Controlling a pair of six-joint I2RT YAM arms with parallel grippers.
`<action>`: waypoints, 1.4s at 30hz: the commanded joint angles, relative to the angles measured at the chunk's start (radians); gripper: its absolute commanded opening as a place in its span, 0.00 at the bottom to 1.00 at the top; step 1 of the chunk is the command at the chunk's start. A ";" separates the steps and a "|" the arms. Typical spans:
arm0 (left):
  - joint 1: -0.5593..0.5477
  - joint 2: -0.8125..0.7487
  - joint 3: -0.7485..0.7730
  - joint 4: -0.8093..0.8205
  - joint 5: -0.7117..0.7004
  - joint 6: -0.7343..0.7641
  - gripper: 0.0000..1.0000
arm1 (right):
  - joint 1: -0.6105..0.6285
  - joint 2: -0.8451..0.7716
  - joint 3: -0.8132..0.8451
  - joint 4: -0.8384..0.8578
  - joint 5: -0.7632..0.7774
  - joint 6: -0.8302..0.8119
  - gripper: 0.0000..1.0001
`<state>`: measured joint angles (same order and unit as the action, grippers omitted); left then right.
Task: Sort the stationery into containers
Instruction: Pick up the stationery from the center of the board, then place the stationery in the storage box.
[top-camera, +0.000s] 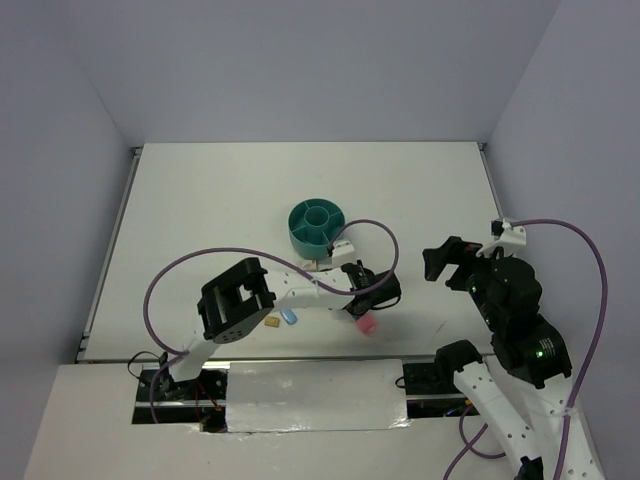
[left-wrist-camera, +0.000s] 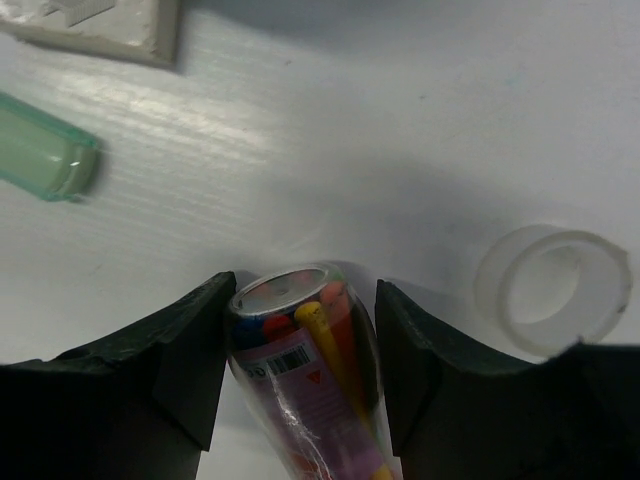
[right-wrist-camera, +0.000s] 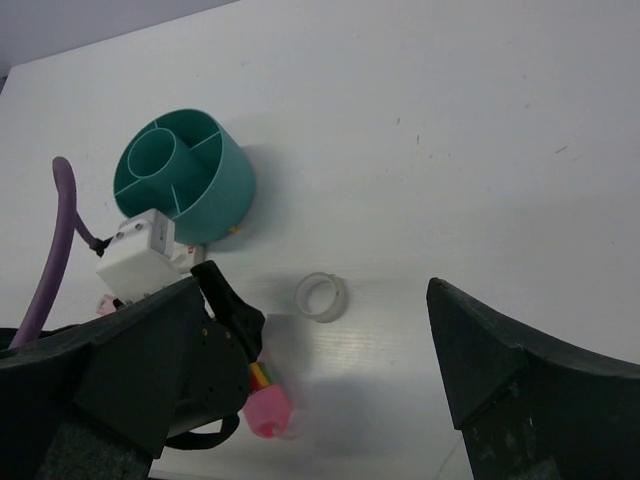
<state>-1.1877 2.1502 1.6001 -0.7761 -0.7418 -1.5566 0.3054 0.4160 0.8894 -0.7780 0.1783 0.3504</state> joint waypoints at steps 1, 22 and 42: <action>-0.019 -0.090 -0.042 -0.049 0.016 -0.031 0.00 | 0.003 -0.022 -0.003 0.045 0.000 0.001 1.00; 0.079 -0.668 -0.071 0.104 -0.165 0.156 0.00 | 0.027 -0.031 -0.362 0.839 -0.783 0.298 0.99; 0.079 -0.701 -0.138 0.227 -0.125 0.167 0.00 | 0.377 0.245 -0.402 1.039 -0.392 0.315 0.83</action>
<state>-1.1049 1.4654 1.4513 -0.6216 -0.8597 -1.3903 0.6670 0.6353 0.4553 0.2058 -0.3180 0.6861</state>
